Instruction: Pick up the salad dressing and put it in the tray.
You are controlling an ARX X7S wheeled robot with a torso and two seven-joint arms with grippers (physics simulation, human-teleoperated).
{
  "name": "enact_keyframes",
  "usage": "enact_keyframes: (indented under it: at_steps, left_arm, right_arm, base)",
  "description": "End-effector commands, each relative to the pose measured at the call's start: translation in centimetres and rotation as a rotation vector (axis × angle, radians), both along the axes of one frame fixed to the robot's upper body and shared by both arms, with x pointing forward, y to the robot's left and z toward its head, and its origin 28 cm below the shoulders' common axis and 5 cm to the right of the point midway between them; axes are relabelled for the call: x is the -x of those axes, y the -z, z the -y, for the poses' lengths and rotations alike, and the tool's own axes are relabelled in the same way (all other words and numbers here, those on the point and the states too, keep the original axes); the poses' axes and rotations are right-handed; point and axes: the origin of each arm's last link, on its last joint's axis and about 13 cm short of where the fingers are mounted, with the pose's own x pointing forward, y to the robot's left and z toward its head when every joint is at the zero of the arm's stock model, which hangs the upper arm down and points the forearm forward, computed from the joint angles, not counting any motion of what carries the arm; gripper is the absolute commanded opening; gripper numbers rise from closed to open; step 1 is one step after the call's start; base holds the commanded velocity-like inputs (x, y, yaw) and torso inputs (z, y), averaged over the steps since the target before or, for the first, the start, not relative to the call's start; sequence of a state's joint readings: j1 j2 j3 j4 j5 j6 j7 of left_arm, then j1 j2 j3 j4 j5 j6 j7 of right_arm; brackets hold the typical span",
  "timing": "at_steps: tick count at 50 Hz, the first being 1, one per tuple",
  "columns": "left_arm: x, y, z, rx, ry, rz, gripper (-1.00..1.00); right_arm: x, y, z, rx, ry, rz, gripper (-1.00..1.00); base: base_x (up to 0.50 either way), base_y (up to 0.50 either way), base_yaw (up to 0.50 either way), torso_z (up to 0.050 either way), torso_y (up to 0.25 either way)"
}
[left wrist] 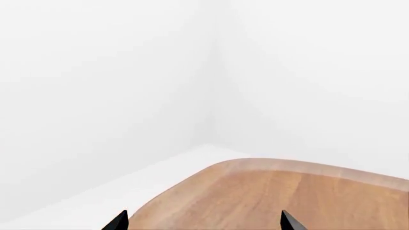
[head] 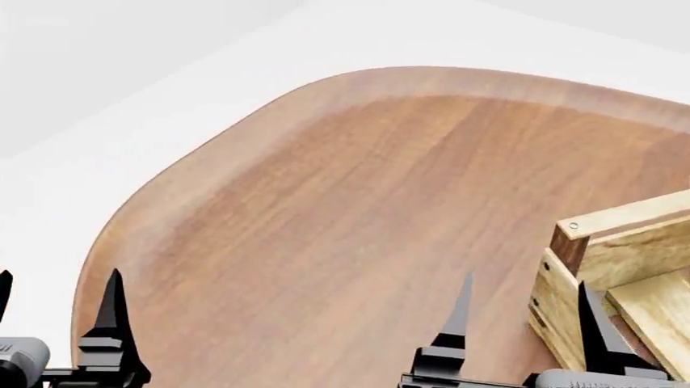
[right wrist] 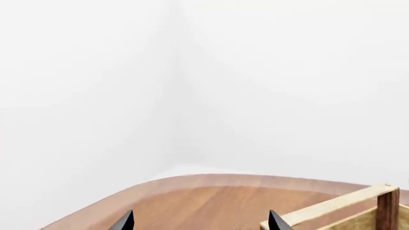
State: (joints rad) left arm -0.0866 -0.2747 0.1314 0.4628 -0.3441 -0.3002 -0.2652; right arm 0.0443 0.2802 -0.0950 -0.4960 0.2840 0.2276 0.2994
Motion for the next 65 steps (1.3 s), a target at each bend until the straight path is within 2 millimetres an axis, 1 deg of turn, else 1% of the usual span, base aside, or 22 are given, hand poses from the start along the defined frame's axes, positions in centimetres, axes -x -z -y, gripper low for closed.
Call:
enact_keyframes:
  at_steps: [1, 4, 5, 7, 8, 9, 10, 11, 15, 24, 30, 36, 45, 52, 56, 65]
  left_arm:
    - [-0.1, 0.0, 0.0, 0.002, 0.0, -0.005, 1.0]
    - [0.0, 0.1, 0.0, 0.001, 0.001, -0.007, 1.0]
    - [0.0, 0.1, 0.0, 0.0, 0.002, -0.008, 1.0]
    - [0.0, 0.1, 0.0, 0.001, 0.002, -0.009, 1.0]
    - [0.0, 0.1, 0.0, 0.001, 0.002, -0.009, 1.0]
    - [0.0, 0.1, 0.0, 0.002, 0.003, -0.009, 1.0]
    - [0.0, 0.1, 0.0, 0.002, 0.003, -0.009, 1.0]
    - [0.1, 0.1, 0.0, 0.002, 0.004, -0.008, 1.0]
    - [0.1, 0.1, -0.1, 0.003, 0.004, -0.007, 1.0]
    - [0.1, 0.0, -0.1, 0.006, 0.006, -0.01, 1.0]
    - [0.0, -0.1, -0.1, 0.003, 0.006, -0.009, 1.0]
    - [0.0, -0.1, -0.1, 0.003, 0.005, -0.008, 1.0]
    - [0.0, 0.0, -0.1, 0.002, 0.005, -0.009, 1.0]
    - [0.1, 0.0, -0.1, 0.001, 0.005, -0.01, 1.0]
    - [0.1, 0.1, 0.0, 0.0, 0.007, -0.011, 1.0]
    - [0.1, 0.1, 0.0, 0.0, 0.005, -0.011, 1.0]
  right_arm:
    - [-0.2, 0.1, 0.1, 0.087, 0.002, -0.051, 1.0]
    - [0.1, 0.1, 0.4, 0.105, -0.095, -0.084, 1.0]
    - [0.2, 0.2, 0.5, 0.128, -0.152, -0.124, 1.0]
    - [0.4, 0.5, 0.7, 0.115, -0.193, -0.2, 1.0]
    - [0.4, 0.6, 0.8, 0.124, -0.177, -0.203, 1.0]
    - [0.6, 0.9, 1.0, 0.161, -0.214, -0.226, 1.0]
    - [0.6, 0.9, 1.0, 0.161, -0.214, -0.226, 1.0]
    - [1.0, 1.1, 1.2, 0.191, -0.254, -0.238, 1.0]
    - [1.7, 1.6, 1.7, 0.255, -0.297, -0.265, 1.0]
    - [2.2, 2.0, 2.5, 0.278, -0.388, -0.32, 1.0]
    - [2.7, 2.2, 2.8, 0.258, -0.451, -0.345, 1.0]
    - [3.6, 2.1, 2.8, 0.279, -0.529, -0.346, 1.0]
    - [4.1, 2.3, 2.6, 0.29, -0.574, -0.348, 1.0]
    - [4.4, 3.0, 2.4, 0.293, -0.612, -0.369, 1.0]
    - [4.8, 3.0, 2.1, 0.287, -0.671, -0.36, 1.0]
    - [4.5, 3.6, 1.7, 0.279, -0.693, -0.365, 1.0]
  base:
    - [0.0, 0.0, 0.0, 0.0, 0.0]
    - [0.0, 0.0, 0.0, 0.0, 0.0]
    - [0.0, 0.0, 0.0, 0.0, 0.0]
    - [0.0, 0.0, 0.0, 0.0, 0.0]
    - [0.0, 0.0, 0.0, 0.0, 0.0]
    - [0.0, 0.0, 0.0, 0.0, 0.0]
    - [0.0, 0.0, 0.0, 0.0, 0.0]
    - [0.0, 0.0, 0.0, 0.0, 0.0]
    - [0.0, 0.0, 0.0, 0.0, 0.0]
    - [0.0, 0.0, 0.0, 0.0, 0.0]
    - [0.0, 0.0, 0.0, 0.0, 0.0]
    - [0.0, 0.0, 0.0, 0.0, 0.0]
    - [0.0, 0.0, 0.0, 0.0, 0.0]
    - [0.0, 0.0, 0.0, 0.0, 0.0]
    - [0.0, 0.0, 0.0, 0.0, 0.0]
    - [0.0, 0.0, 0.0, 0.0, 0.0]
